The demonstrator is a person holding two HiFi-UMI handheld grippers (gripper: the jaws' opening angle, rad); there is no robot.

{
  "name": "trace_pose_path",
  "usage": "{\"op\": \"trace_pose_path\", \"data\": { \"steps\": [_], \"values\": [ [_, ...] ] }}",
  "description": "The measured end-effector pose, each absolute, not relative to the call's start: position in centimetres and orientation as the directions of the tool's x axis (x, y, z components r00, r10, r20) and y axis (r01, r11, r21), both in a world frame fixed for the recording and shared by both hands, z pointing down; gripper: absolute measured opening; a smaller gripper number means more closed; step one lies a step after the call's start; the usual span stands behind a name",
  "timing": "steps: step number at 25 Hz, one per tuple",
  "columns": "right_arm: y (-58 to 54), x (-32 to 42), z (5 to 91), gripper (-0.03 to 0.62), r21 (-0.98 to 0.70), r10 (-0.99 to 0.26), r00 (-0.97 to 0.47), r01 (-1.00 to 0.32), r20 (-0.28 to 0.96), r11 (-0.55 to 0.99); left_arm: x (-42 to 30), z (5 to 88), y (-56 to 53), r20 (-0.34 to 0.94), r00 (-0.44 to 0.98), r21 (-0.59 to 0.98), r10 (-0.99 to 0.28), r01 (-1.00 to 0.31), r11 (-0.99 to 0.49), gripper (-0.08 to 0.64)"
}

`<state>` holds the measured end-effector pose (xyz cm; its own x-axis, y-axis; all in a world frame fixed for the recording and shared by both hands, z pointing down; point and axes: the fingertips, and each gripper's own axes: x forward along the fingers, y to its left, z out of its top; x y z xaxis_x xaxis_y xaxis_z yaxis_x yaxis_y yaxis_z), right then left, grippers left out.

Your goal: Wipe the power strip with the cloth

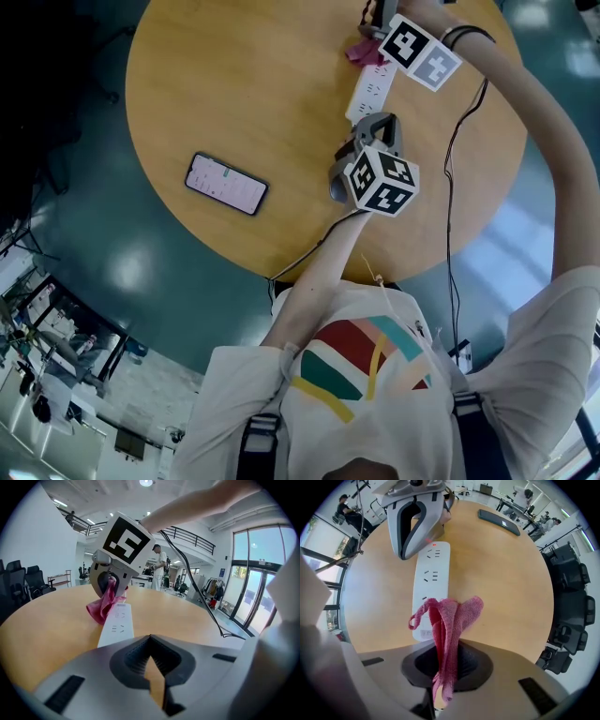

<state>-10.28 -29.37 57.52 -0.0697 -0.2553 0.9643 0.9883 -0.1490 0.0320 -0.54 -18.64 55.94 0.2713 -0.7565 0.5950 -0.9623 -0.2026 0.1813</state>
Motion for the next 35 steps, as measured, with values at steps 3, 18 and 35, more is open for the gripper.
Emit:
{"op": "trace_pose_path", "data": {
  "steps": [3, 18, 35],
  "values": [
    [-30.0, -10.3, 57.4, 0.038, 0.053, -0.276, -0.092, 0.988, 0.957, -0.144, -0.5, 55.9, -18.6, 0.596, 0.272, 0.178, -0.756, -0.962, -0.206, 0.041],
    [-23.6, -6.9, 39.7, 0.039, 0.386, -0.34, -0.771, -0.134, 0.538, 0.913, 0.0, 53.8, -15.1, 0.568, 0.303, 0.091, -0.765, -0.947, -0.308, 0.041],
    [-1.2, 5.1, 35.8, 0.038, -0.236, -0.594, -0.772, -0.635, 0.225, 0.736, -2.1, 31.8, -4.0, 0.137, 0.249, 0.072, -0.959, -0.968, -0.241, 0.041]
  ]
}}
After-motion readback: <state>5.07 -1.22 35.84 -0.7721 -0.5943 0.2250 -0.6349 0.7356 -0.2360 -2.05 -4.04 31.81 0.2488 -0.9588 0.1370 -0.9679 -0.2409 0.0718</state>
